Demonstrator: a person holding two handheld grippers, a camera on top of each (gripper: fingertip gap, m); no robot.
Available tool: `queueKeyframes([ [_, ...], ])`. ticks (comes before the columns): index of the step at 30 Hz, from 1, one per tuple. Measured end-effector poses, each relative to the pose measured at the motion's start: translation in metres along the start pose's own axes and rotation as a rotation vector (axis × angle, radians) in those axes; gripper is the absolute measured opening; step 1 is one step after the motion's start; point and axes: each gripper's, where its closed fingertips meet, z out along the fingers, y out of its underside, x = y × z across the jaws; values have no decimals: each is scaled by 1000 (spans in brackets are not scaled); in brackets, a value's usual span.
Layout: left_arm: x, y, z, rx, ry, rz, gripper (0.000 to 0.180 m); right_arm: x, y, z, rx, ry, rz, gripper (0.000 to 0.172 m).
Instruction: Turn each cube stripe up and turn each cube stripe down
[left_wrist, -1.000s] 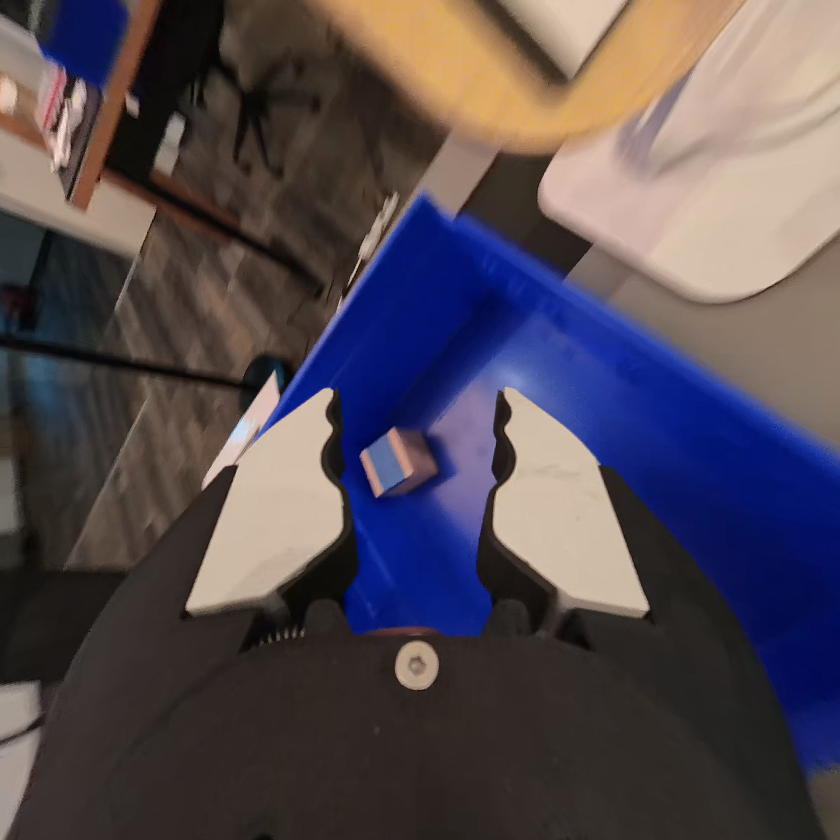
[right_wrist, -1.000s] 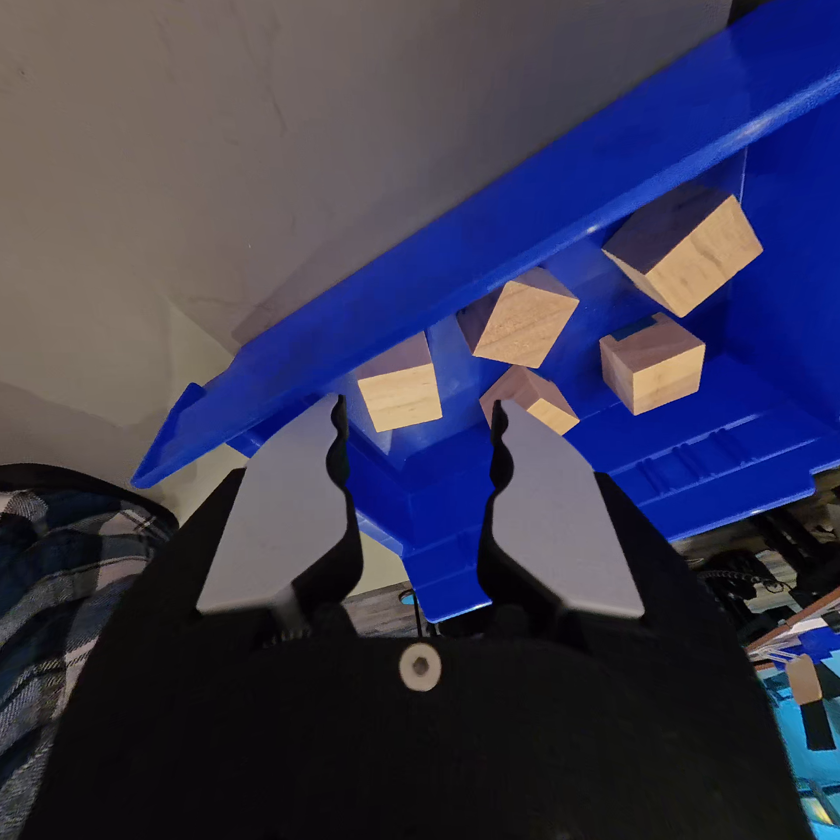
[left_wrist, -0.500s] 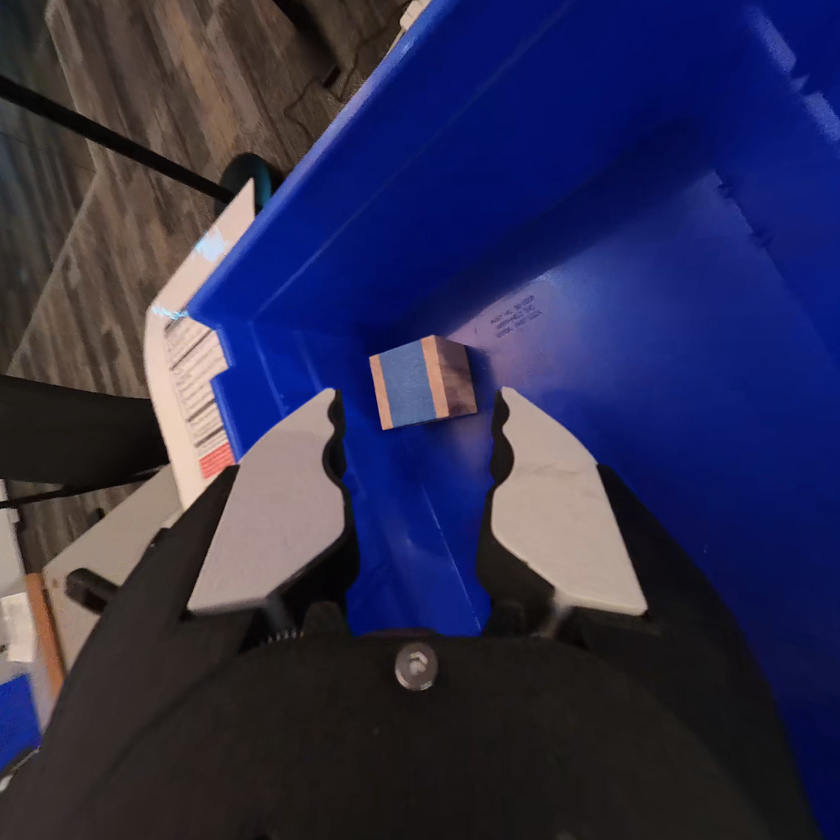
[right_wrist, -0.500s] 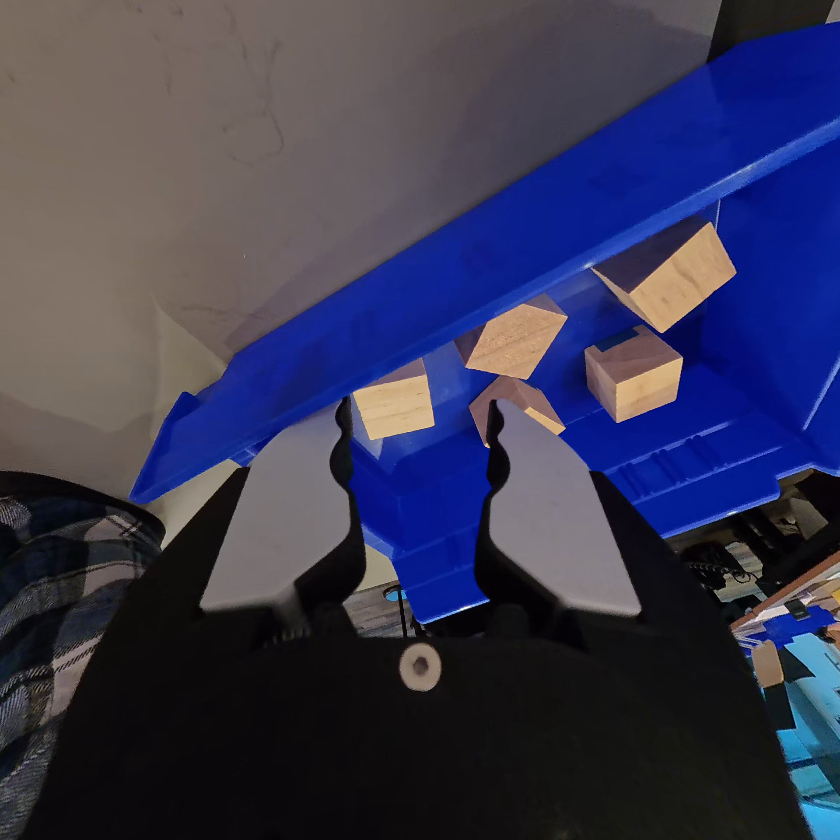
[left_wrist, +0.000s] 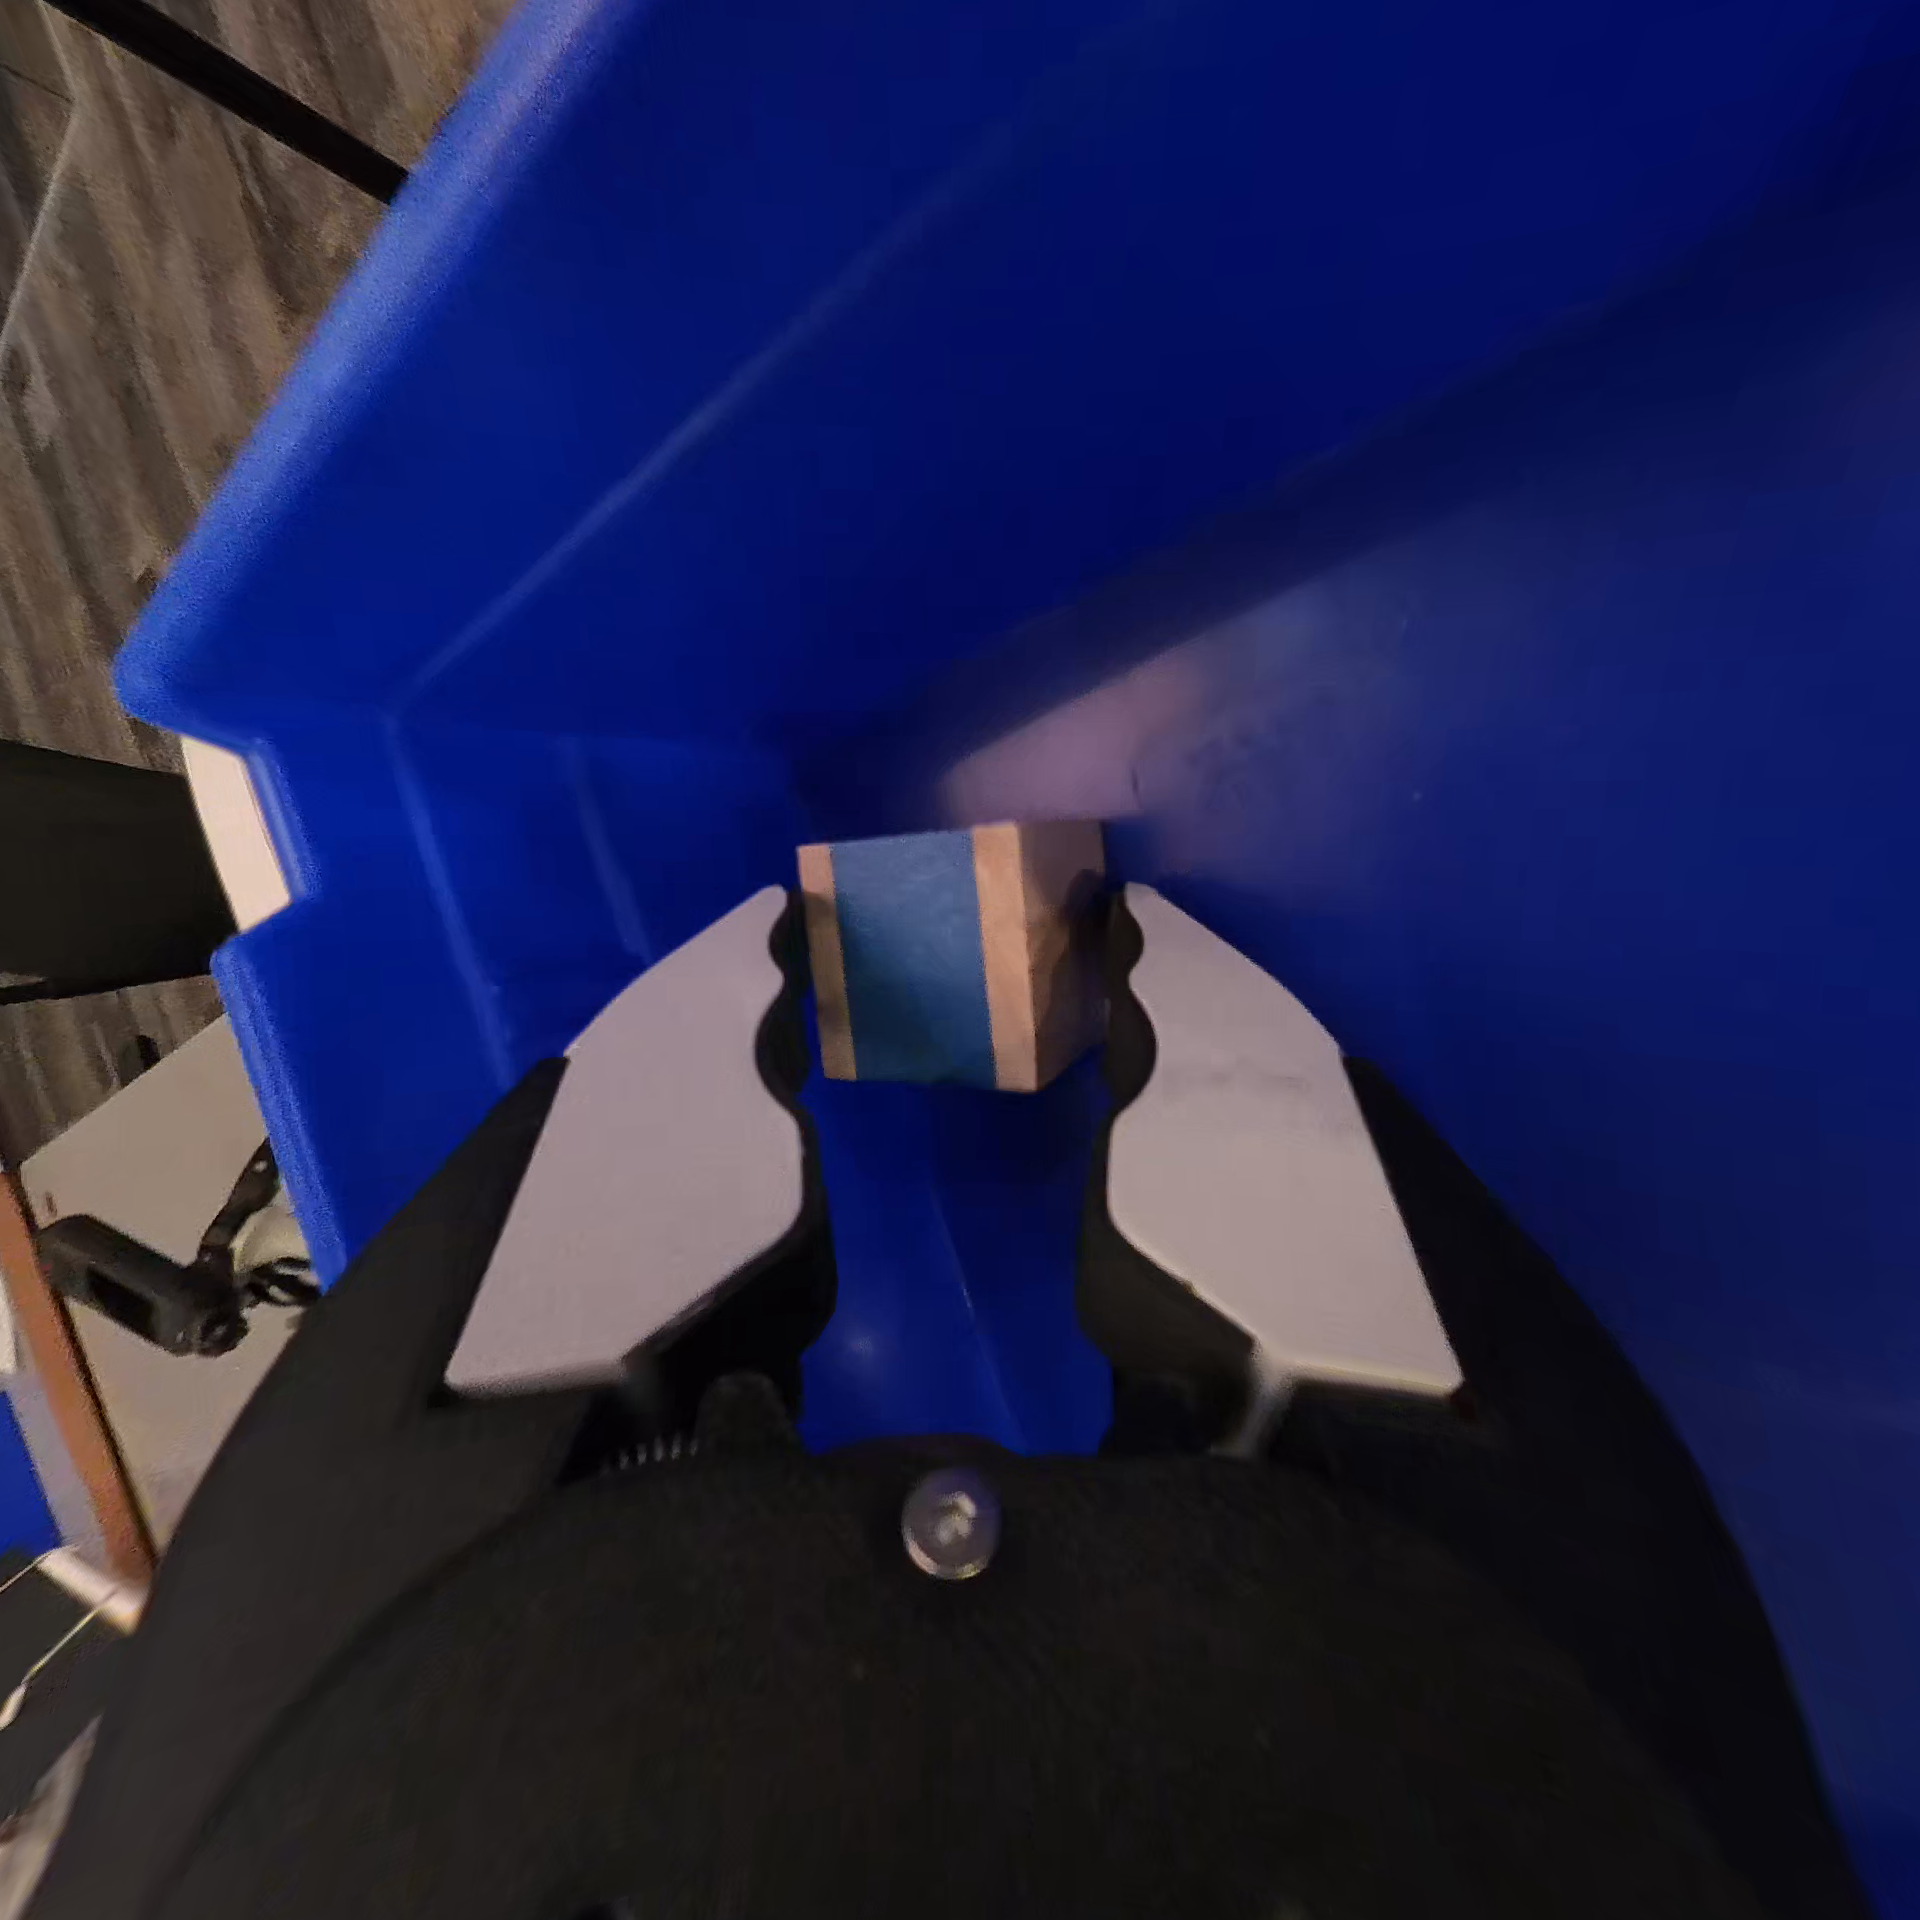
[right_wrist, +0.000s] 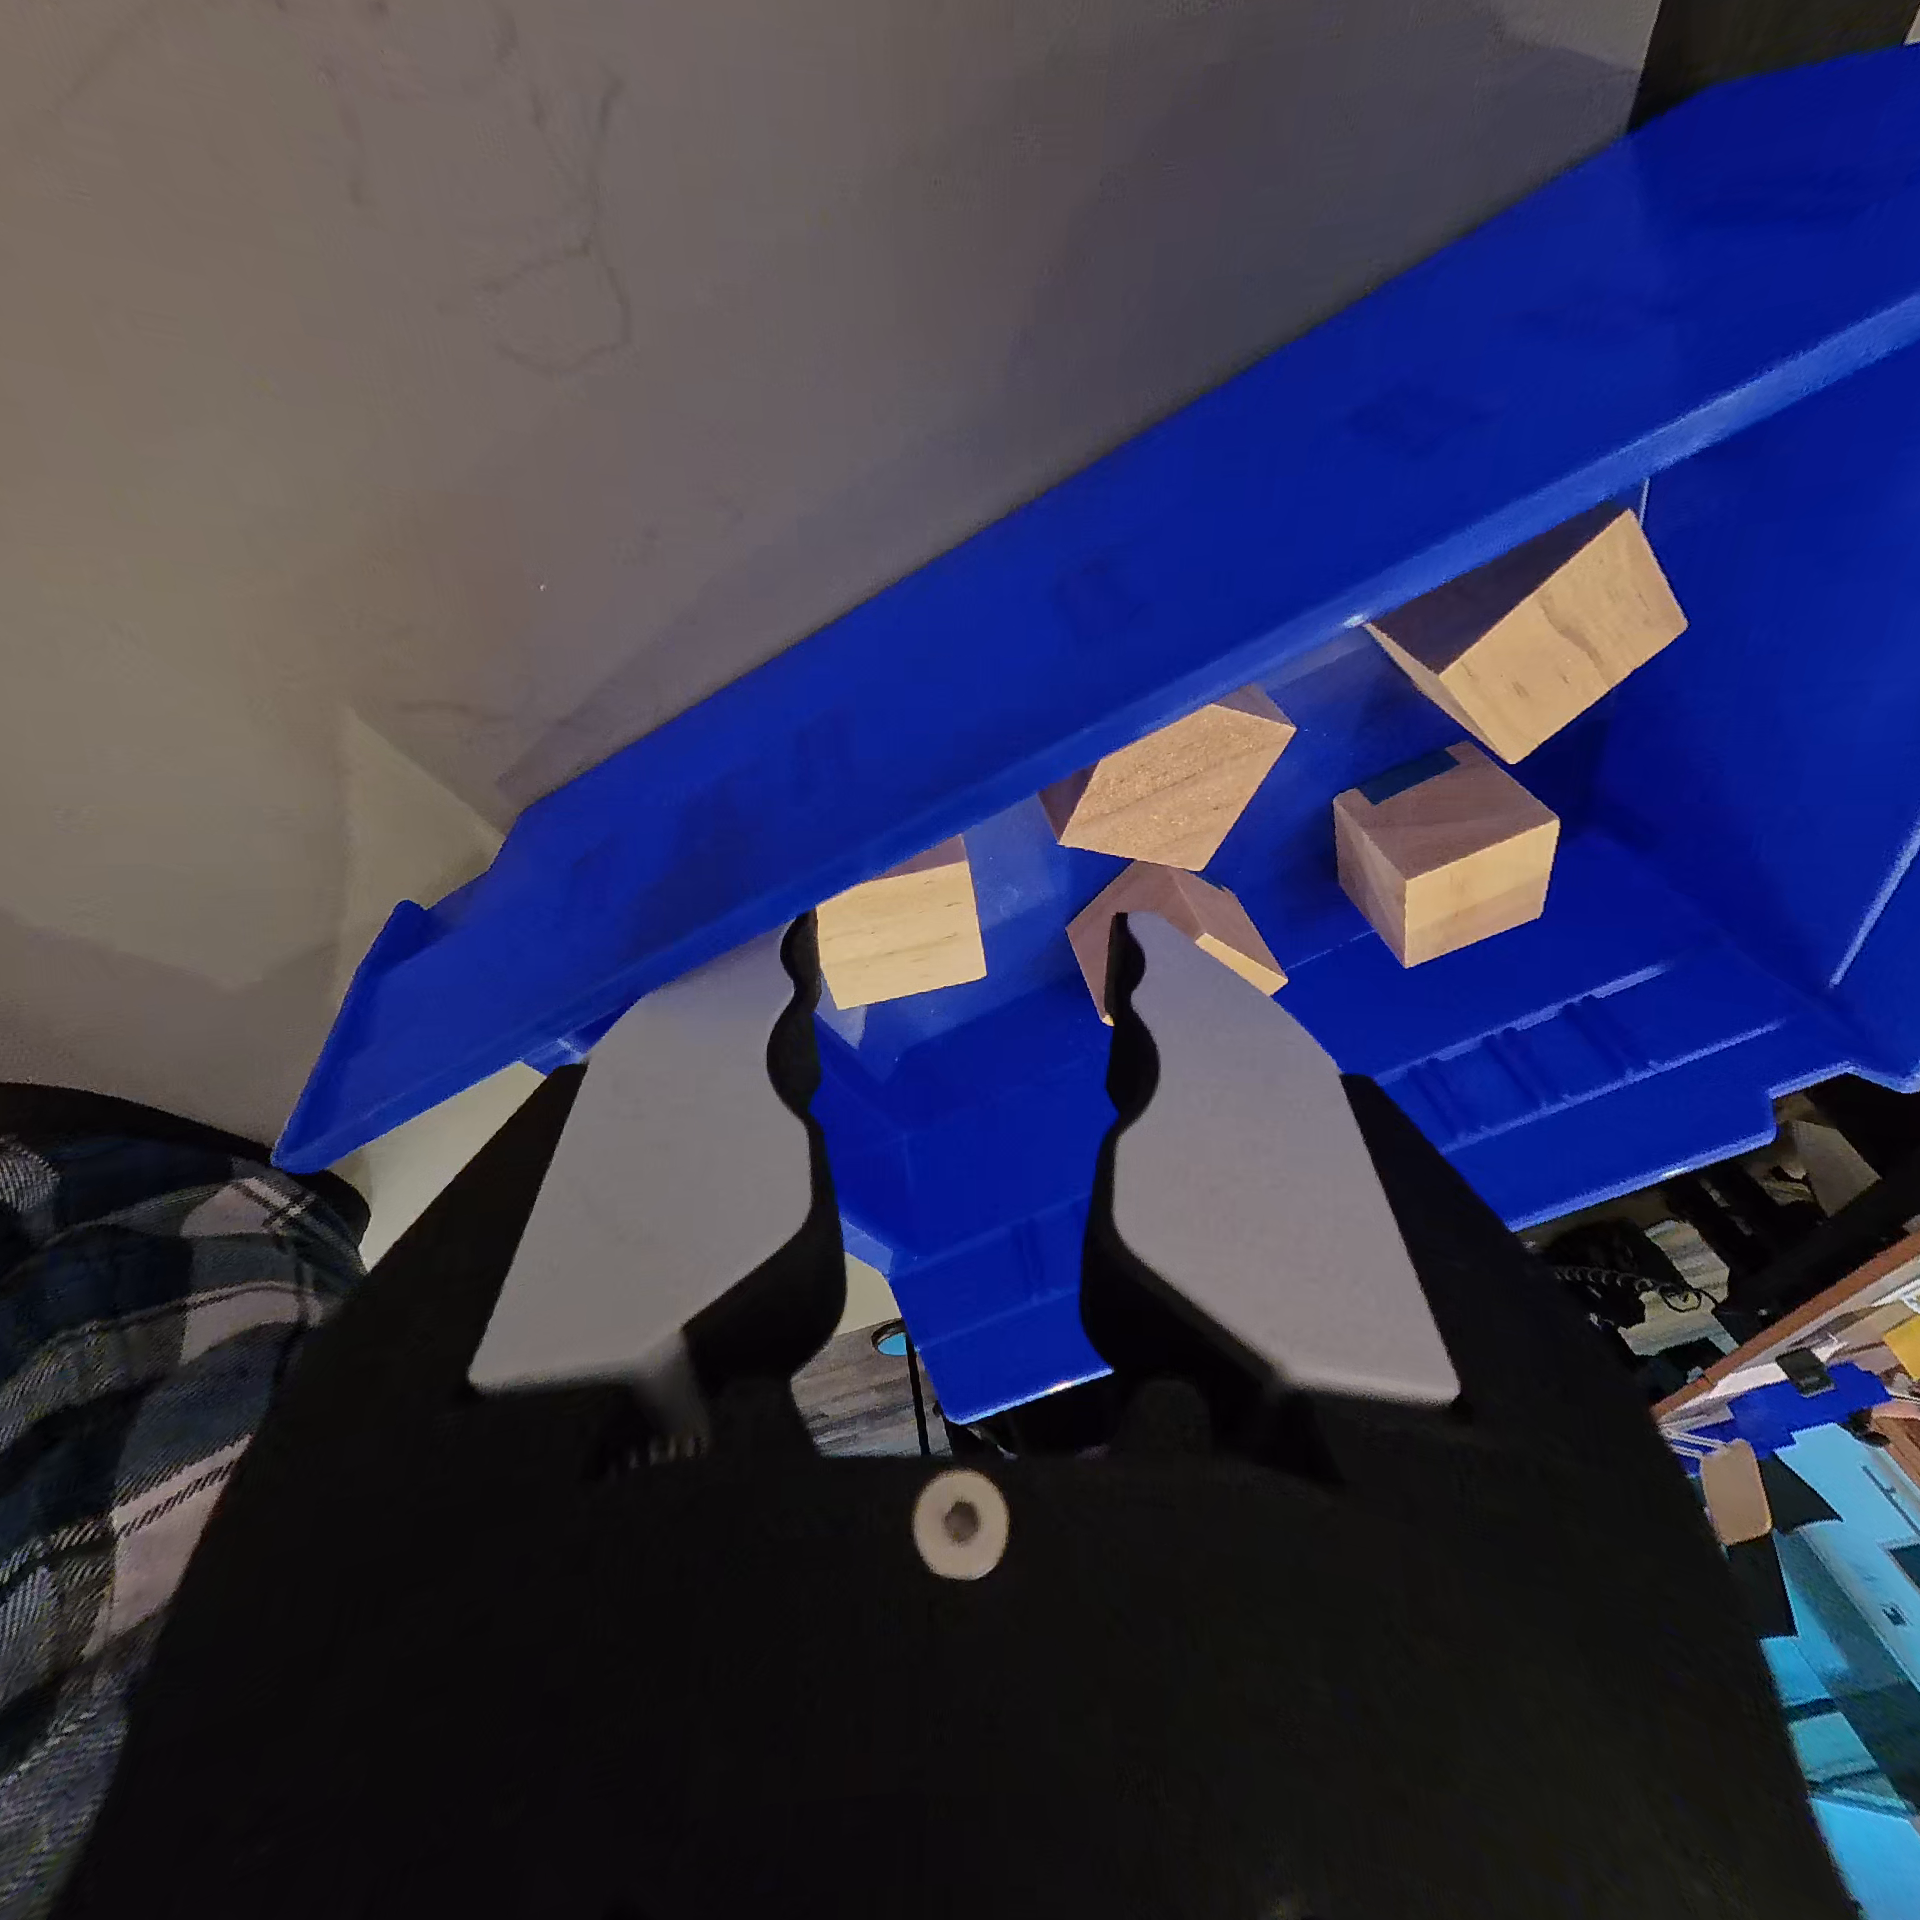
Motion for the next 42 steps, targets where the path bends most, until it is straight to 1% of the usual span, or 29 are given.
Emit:
queueKeyframes([
  [3,0,-1,1,-6,23,-15,54,1,0,1,-2,1,0,53],
  [6,1,-3,1,12,12,11,53,1,0,1,-4,3,1,53],
  [10,9,-1,-4,11,55,52,53,1,-1,0,2,4,1,53],
  [14,32,10,-24,-35,179,163,51,0,-1,-3,15,3,0,54],
  [16,42,8,-31,-19,240,163,49,0,-1,-3,19,5,-1,54],
  [17,41,7,-32,-13,241,155,49,0,-1,-3,19,6,-2,54],
  [18,38,7,-30,-23,228,147,56,-1,-1,-4,18,6,-3,54],
  [19,36,10,-27,-46,222,136,69,-1,-1,-4,18,7,-4,54],
  [20,36,14,-22,-68,234,121,77,0,-1,-4,17,9,-4,54],
  [22,47,11,-22,-25,342,81,48,0,-2,-4,17,12,-5,54],
  [25,45,10,-21,-2,350,76,47,1,-2,-6,27,19,-4,53],
  [28,39,4,-31,33,336,66,47,6,-3,-14,55,58,3,52],
  [30,31,-6,-49,101,329,38,47,13,-5,-24,91,115,20,52],
  [32,25,-18,-74,194,349,-5,47,26,-9,-42,149,207,47,52],
  [35,28,-42,-129,379,425,-38,47,41,-26,-76,276,377,47,55],
  [37,45,-61,-174,524,525,-34,46,41,-46,-103,399,472,16,58],
  [39,66,-77,-218,662,617,-2,46,39,-73,-134,551,589,-24,65],
  [40,83,-85,-242,752,693,33,46,35,-87,-150,637,638,-46,66],
  [42,115,-95,-282,868,848,47,46,20,-116,-174,802,687,-90,64],
])
